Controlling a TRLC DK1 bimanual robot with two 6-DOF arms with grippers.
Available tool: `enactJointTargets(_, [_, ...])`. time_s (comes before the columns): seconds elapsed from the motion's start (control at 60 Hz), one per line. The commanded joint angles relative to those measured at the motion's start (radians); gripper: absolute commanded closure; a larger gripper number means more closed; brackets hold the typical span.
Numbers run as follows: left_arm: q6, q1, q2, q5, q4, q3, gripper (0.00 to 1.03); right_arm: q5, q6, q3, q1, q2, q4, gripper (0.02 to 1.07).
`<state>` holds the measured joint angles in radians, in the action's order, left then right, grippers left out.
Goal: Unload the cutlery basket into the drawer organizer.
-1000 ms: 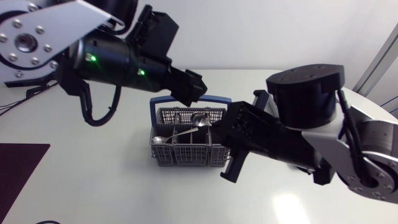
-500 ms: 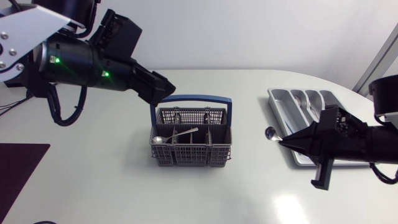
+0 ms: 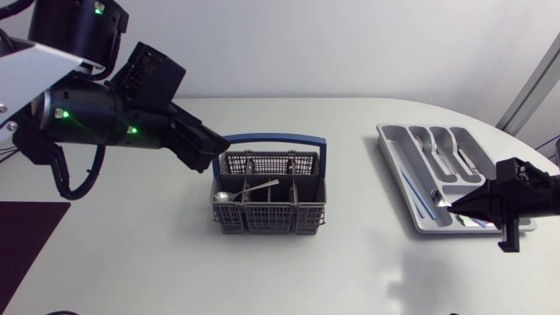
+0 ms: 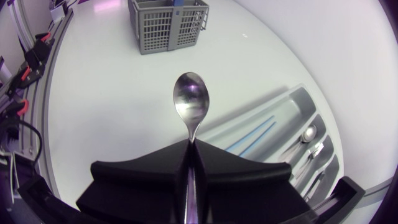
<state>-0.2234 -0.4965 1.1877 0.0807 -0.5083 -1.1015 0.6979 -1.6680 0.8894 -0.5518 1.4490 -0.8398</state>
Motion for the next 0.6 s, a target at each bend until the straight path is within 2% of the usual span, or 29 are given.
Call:
enactJointTargets(0.0, [-0.039,0.013,-0.022,-0.01,-0.006,0.042,0.16,-0.017,-0.133,0.097,-0.06,0.113,-0.044,1.02])
enactJointTargets(0.083, [-0.056,0.015,-0.03,-0.025,-0.002,0.068,0.16,-0.069,-0.222,0.226,-0.112,0.244,-0.122,1.02])
enactJointTargets(0.233, [-0.073,0.013,-0.053,-0.045,0.002,0.1,0.16,-0.132,-0.329,0.347,-0.169,0.366,-0.142,1.01])
enactJointTargets(0.4, [-0.082,0.016,-0.069,-0.055,0.007,0.129,0.16,-0.179,-0.375,0.407,-0.181,0.43,-0.139,0.96])
enactJointTargets(0.583, [-0.094,0.026,-0.099,-0.07,0.008,0.154,0.16,-0.258,-0.394,0.387,-0.169,0.468,-0.053,0.96])
